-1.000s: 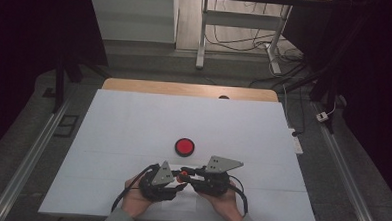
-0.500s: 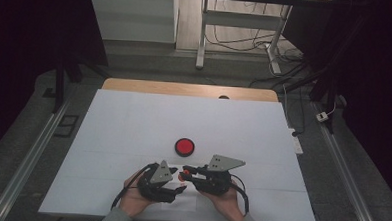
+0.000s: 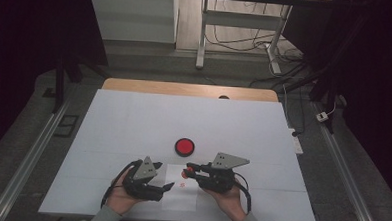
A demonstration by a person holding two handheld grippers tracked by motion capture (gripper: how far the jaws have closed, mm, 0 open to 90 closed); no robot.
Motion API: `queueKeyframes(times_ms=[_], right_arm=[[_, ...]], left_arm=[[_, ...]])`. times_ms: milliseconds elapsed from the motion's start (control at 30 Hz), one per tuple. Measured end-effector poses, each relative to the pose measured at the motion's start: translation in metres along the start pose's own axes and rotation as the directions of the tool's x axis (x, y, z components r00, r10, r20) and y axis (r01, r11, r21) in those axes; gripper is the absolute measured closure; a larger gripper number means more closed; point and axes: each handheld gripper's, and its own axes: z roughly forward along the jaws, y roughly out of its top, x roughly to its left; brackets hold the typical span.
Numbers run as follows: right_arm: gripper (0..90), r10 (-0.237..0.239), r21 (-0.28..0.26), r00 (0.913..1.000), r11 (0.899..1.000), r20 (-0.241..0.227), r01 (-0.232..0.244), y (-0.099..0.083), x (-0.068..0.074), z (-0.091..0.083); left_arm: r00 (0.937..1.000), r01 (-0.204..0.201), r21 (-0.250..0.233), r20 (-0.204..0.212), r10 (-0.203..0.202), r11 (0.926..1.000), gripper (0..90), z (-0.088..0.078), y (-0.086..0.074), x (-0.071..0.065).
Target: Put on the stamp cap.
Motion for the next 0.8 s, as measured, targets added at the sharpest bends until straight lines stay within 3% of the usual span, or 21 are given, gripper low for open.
queueKeyframes(times_ms=[267, 500, 800], right_arm=[[72.4, 0.004, -0.007, 0.9999, 1.000, 0.012, -0.004, 0.001, -0.003, -0.004], [72.5, 0.008, -0.015, 0.9997, 1.000, 0.025, -0.007, 0.002, -0.006, -0.007], [72.5, 0.007, -0.015, 0.9992, 1.000, 0.040, -0.006, 0.002, -0.010, -0.010]], left_arm=[[0.9989, 0.035, -0.013, -0.030, -0.036, 0.9993, 23.7, -0.018, -0.011, 0.015], [0.9934, 0.093, -0.037, -0.063, -0.095, 0.9950, 24.4, -0.036, -0.024, 0.032], [0.9885, 0.125, -0.047, -0.080, -0.129, 0.9910, 24.6, -0.048, -0.033, 0.040]])
